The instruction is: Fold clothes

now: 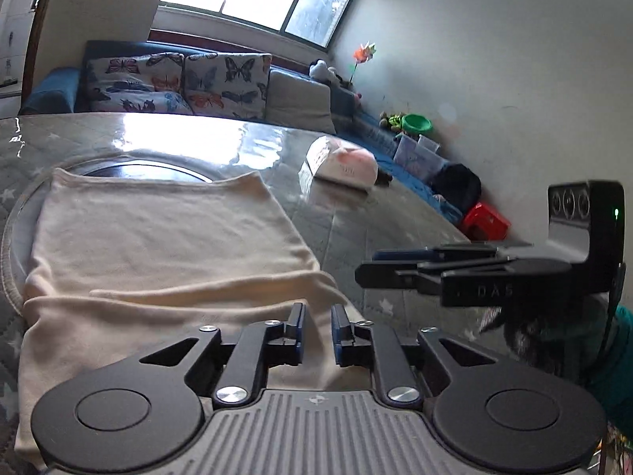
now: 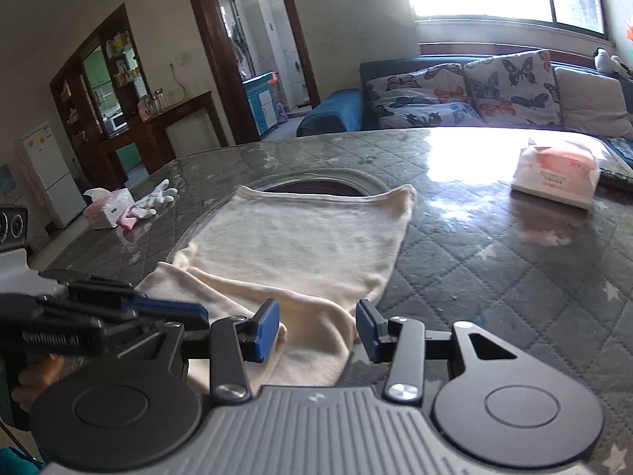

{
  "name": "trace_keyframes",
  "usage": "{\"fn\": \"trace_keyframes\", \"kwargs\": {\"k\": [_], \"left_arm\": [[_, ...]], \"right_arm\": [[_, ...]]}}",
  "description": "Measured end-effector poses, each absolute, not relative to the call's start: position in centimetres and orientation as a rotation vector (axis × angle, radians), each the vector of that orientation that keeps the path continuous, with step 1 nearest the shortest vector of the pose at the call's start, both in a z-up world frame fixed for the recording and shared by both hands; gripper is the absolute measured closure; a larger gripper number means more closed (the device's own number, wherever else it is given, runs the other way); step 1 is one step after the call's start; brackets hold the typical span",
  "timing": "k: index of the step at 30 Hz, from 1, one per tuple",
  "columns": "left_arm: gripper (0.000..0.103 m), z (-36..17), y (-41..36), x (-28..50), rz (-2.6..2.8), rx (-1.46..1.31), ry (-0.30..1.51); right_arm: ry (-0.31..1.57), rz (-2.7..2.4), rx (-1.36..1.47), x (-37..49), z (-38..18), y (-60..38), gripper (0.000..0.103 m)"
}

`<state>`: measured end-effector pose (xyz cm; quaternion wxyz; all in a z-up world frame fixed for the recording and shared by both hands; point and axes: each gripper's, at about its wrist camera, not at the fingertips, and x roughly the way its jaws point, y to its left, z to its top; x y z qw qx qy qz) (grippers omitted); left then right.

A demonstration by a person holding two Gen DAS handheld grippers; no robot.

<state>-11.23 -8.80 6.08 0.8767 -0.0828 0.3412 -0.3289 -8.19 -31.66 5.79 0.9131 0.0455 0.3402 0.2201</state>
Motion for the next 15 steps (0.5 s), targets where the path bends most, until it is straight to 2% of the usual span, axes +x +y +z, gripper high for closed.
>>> {"fn": "trace_keyframes", "kwargs": {"k": [1,3,10,12,15], "left_arm": [[0.081,6.1,-8.1,-11.3,-0.689,-0.176,0.715],[0.068,6.3,-6.5,-11.8,-0.668,-0.171,0.705],[0.063,5.8,0.1,-12.9,-0.476,-0.147,0.715],[0.056,5.7,1.7,-14.0,-0.43,-0.117,0.703],[0.054,5.5,3.4,-15.5,-0.391,-0.083,0.704]], "right_arm": [[0.709,0.464,0.089,-8.0,5.6,-31.2,0.063],[0.727,0.485,0.079,-7.7,5.3,-30.4,0.066],[0.796,0.513,0.016,-6.8,3.1,-27.5,0.066],[0.807,0.511,0.001,-6.7,2.6,-27.1,0.067],[0.81,0.513,-0.025,-6.9,2.3,-26.6,0.079]]}}
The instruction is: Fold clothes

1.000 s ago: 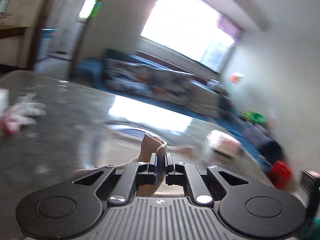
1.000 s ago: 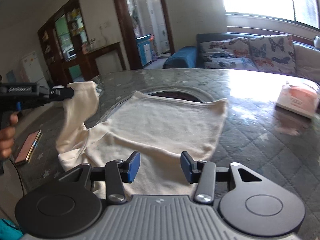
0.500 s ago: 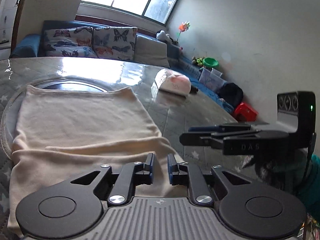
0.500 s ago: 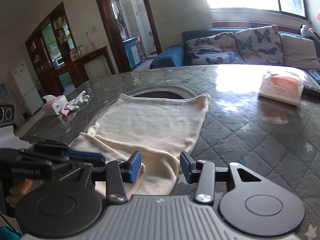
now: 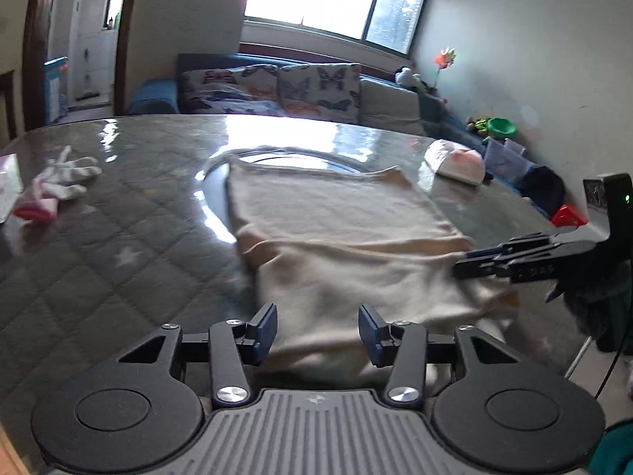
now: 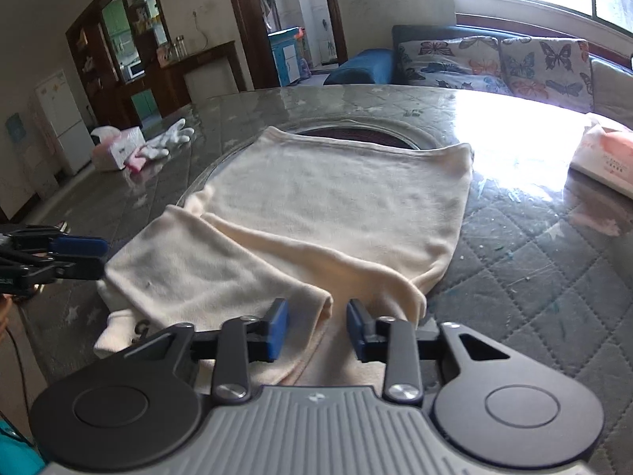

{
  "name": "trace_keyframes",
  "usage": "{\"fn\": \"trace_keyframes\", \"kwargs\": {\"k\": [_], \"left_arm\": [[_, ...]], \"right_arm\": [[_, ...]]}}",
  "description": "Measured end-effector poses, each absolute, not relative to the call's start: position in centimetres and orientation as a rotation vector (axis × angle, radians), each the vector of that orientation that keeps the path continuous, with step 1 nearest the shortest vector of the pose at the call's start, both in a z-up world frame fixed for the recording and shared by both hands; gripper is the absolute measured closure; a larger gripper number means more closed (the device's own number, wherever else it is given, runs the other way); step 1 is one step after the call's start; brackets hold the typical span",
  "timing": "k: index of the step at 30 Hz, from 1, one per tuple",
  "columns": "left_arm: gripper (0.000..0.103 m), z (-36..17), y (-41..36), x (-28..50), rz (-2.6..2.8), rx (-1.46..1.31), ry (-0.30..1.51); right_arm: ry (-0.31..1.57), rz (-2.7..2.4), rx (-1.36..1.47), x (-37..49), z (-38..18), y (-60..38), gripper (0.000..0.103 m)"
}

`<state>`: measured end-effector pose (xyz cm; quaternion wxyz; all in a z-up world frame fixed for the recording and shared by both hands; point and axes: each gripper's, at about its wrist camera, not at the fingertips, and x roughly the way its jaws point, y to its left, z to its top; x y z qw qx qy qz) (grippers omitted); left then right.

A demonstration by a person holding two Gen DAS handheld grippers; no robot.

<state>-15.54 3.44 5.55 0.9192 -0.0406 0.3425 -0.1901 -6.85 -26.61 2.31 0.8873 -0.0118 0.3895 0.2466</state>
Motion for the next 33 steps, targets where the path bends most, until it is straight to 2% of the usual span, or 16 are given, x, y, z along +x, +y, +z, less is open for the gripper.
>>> {"fn": "trace_keyframes", "kwargs": {"k": [2,6,13,16,19,20,23,24,31,33], "left_arm": [[0.053,5.2,4.3,-16.3,-0.382,-0.069,0.718],[0.054,4.2,4.5,-16.2,-0.36,-0.065,0.742],[0.055,3.2,4.1,-15.5,-0.351,-0.064,0.743],[0.059,3.0,3.9,-15.6,-0.345,-0.039,0.735],[0.068,2.9,3.6,-15.8,-0.341,-0.008,0.724],[0.073,2.9,3.5,-15.8,-0.345,-0.002,0.721],[0.087,3.0,3.1,-16.1,-0.363,0.018,0.715],[0.089,3.1,3.0,-16.2,-0.361,0.024,0.713],[0.092,3.6,3.6,-16.4,-0.342,0.007,0.716],[0.091,3.6,4.0,-16.3,-0.343,-0.011,0.73]], "right_arm": [[0.806,0.509,-0.044,-6.9,2.2,-26.3,0.09],[0.789,0.491,-0.059,-7.0,2.9,-26.2,0.097],[0.725,0.475,-0.104,-7.3,4.9,-25.9,0.099],[0.684,0.465,-0.117,-7.5,6.3,-25.9,0.099],[0.643,0.453,-0.125,-7.6,7.8,-26.0,0.099],[0.634,0.442,-0.127,-7.5,8.3,-26.1,0.099],[0.671,0.413,-0.103,-6.7,7.4,-26.6,0.099],[0.688,0.404,-0.093,-6.4,7.0,-26.7,0.099],[0.725,0.412,-0.047,-6.3,6.4,-26.7,0.099],[0.742,0.413,-0.023,-5.9,6.2,-27.0,0.096]]}}
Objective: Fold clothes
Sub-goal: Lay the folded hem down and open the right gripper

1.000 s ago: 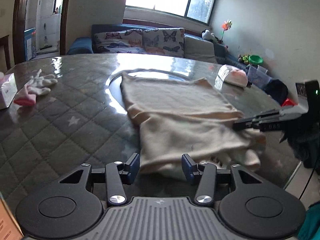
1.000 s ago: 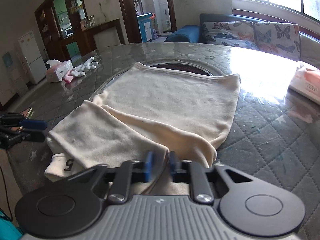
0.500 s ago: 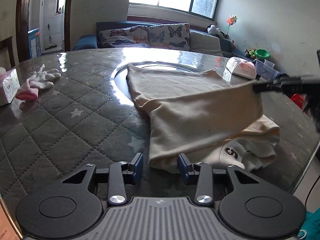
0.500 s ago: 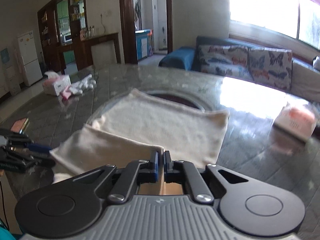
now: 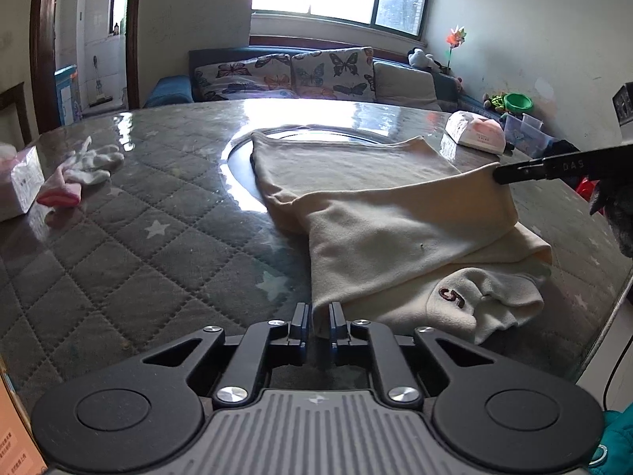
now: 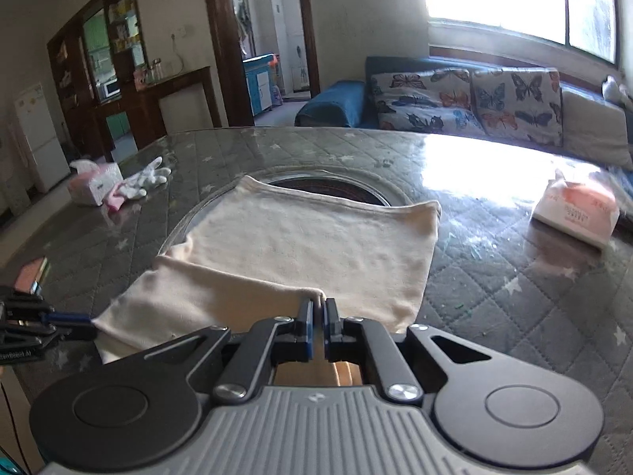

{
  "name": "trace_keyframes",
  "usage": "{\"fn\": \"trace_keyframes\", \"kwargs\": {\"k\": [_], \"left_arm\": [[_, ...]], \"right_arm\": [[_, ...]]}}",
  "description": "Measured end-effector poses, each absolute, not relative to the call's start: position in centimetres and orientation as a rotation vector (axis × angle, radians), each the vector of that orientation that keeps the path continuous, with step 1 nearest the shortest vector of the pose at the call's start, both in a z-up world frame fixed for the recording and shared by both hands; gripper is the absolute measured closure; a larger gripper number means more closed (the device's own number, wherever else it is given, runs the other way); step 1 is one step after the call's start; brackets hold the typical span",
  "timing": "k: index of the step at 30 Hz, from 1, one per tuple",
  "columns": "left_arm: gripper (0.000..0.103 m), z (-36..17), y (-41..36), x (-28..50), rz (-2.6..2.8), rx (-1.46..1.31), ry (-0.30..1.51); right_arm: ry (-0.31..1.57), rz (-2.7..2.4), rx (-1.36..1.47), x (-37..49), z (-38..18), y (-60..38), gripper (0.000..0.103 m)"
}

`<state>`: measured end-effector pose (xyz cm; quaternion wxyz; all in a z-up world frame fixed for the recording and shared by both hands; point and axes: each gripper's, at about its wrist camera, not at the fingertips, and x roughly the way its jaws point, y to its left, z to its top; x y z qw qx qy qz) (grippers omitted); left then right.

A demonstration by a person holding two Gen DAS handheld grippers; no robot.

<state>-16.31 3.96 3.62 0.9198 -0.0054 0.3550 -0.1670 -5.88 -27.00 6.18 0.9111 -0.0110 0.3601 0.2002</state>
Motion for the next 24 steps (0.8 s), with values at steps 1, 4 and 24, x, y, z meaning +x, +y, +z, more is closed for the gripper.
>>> {"fn": "trace_keyframes", "kwargs": {"k": [1,4,24], "left_arm": [[0.09,3.7,4.1,-16.2,-0.346,-0.021,0.737],[0.088,4.2,4.5,-16.3,-0.362,-0.021,0.743],[0.067,4.1,-0.6,-14.2,-0.486,0.196,0.663]], "right_arm": [[0.756,0.41,-0.016,-5.6,5.8,-27.2,0.096],[0.798,0.392,0.014,-4.8,4.4,-28.2,0.091],[0.85,0.411,0.031,-6.9,3.4,-28.8,0.082]]}}
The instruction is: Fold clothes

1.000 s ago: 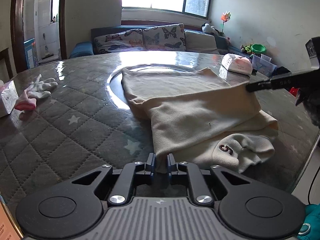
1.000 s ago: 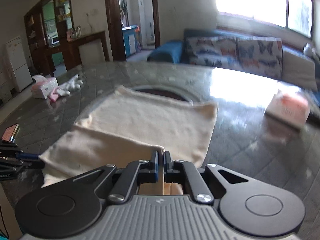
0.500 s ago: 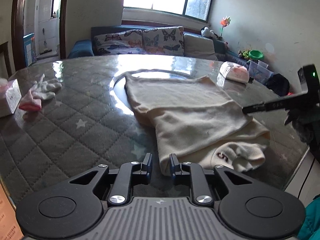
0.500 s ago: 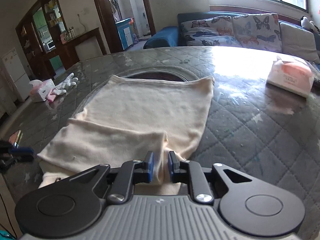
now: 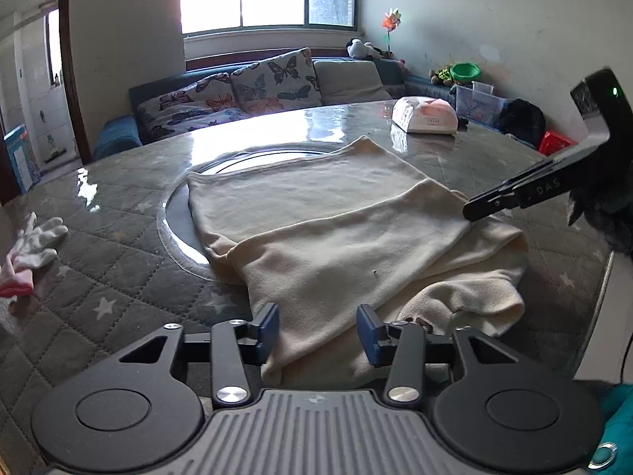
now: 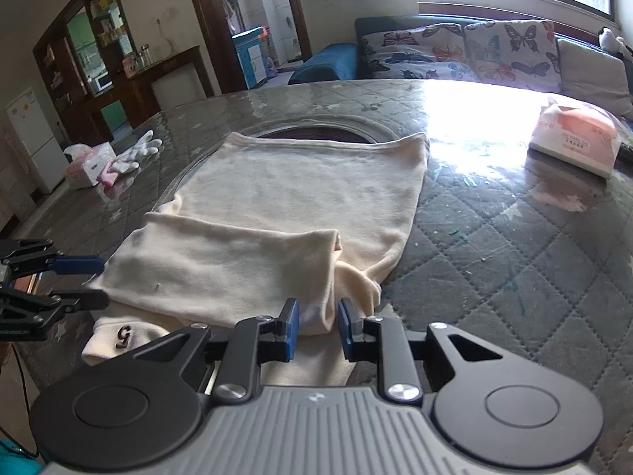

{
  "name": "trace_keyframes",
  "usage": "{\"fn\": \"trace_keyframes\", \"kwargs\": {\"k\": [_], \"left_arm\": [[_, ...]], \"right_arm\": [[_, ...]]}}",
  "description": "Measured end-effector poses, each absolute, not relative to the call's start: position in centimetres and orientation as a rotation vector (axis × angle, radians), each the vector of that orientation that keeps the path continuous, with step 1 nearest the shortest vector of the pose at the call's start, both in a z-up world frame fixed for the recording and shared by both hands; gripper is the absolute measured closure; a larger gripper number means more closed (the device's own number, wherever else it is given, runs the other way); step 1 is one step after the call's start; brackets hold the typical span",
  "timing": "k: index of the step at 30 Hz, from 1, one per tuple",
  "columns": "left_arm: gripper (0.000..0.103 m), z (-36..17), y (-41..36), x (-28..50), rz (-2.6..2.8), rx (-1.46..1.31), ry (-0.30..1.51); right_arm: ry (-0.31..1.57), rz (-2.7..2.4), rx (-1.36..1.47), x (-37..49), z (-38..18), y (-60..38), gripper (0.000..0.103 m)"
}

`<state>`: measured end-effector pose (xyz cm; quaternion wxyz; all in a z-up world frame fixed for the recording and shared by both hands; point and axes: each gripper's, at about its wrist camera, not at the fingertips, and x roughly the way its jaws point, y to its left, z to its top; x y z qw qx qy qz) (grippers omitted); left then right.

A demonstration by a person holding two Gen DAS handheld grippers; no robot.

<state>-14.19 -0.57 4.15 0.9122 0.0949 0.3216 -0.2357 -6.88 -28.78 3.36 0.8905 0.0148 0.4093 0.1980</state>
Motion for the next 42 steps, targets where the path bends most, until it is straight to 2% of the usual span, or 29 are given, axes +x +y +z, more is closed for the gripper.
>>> {"fn": "trace_keyframes", "kwargs": {"k": [2,6,11,15,20,25,30,38,42], "left_arm": [[0.075,3.8,-0.7,-14.2,-0.497,0.223,0.662],[0.095,3.1,-0.8,-14.4,-0.499,0.257,0.655],[0.1,3.5,0.5,-14.4,-0.477,0.212,0.646],[0.1,3.6,1.7,-14.1,-0.444,0.185,0.658],[0.1,4.0,2.1,-13.7,-0.441,0.157,0.685],[0.098,5.5,0.5,-13.1,-0.496,0.144,0.649],[0.097,5.8,-1.8,-10.9,-0.549,0.098,0.636],[0.096,3.4,-1.7,-8.0,-0.495,0.071,0.71],[0.089,3.5,-0.7,-8.3,-0.485,0.042,0.707]], "right_arm": [[0.853,0.411,0.016,-7.0,3.4,-28.5,0.084],[0.846,0.405,0.004,-7.3,3.5,-28.3,0.1],[0.801,0.423,0.03,-8.2,5.7,-28.6,0.1],[0.82,0.427,0.048,-8.9,6.3,-28.9,0.1],[0.876,0.379,0.035,-8.4,4.4,-29.2,0.098],[0.755,0.391,-0.04,-8.7,5.8,-28.3,0.096],[0.732,0.471,-0.054,-7.2,5.3,-26.4,0.096],[0.791,0.469,-0.063,-5.2,2.7,-25.8,0.095],[0.796,0.491,-0.079,-5.8,2.8,-25.8,0.094]]}}
